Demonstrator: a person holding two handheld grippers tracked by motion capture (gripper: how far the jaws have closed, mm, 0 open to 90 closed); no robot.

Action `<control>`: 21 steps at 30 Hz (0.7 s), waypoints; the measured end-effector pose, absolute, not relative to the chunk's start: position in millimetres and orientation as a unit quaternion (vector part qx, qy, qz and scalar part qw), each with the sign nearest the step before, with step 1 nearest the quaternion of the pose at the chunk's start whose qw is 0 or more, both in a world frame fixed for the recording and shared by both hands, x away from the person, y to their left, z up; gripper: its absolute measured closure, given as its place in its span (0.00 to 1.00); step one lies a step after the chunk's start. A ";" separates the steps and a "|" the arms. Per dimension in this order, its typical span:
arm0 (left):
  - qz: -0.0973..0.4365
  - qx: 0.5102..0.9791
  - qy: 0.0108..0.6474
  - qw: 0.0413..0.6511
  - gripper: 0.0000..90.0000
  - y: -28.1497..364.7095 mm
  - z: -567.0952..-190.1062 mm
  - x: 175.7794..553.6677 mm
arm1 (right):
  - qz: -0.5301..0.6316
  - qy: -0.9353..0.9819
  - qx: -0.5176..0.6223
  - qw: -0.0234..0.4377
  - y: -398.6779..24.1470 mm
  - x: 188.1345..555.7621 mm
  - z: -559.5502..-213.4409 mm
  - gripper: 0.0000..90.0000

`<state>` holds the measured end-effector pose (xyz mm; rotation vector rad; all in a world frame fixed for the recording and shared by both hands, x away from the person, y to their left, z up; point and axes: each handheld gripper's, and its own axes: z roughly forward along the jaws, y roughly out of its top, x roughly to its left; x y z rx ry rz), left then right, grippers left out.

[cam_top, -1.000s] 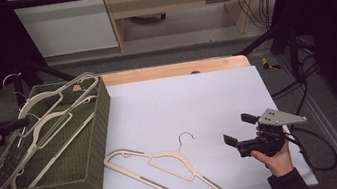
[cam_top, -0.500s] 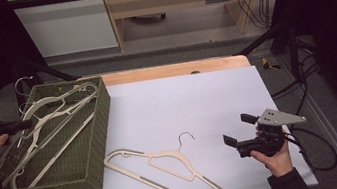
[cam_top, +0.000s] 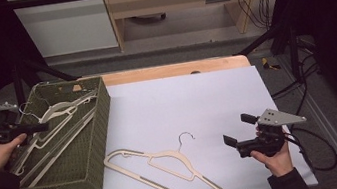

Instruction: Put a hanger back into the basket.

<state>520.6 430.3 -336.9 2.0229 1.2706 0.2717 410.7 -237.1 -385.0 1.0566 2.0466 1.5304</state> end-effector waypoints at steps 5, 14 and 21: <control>0.096 0.773 0.507 0.369 0.96 439.6 -356.0 519.0 | 0.544 0.727 0.375 0.187 -237.3 410.9 -384.9 0.03; 0.165 0.752 0.552 0.320 0.92 441.0 -362.7 518.1 | 0.542 0.728 0.376 0.185 -236.1 411.1 -385.5 0.03; 0.187 0.740 0.589 0.266 0.86 444.2 -373.1 523.5 | 0.541 0.730 0.374 0.185 -235.8 411.6 -386.2 0.03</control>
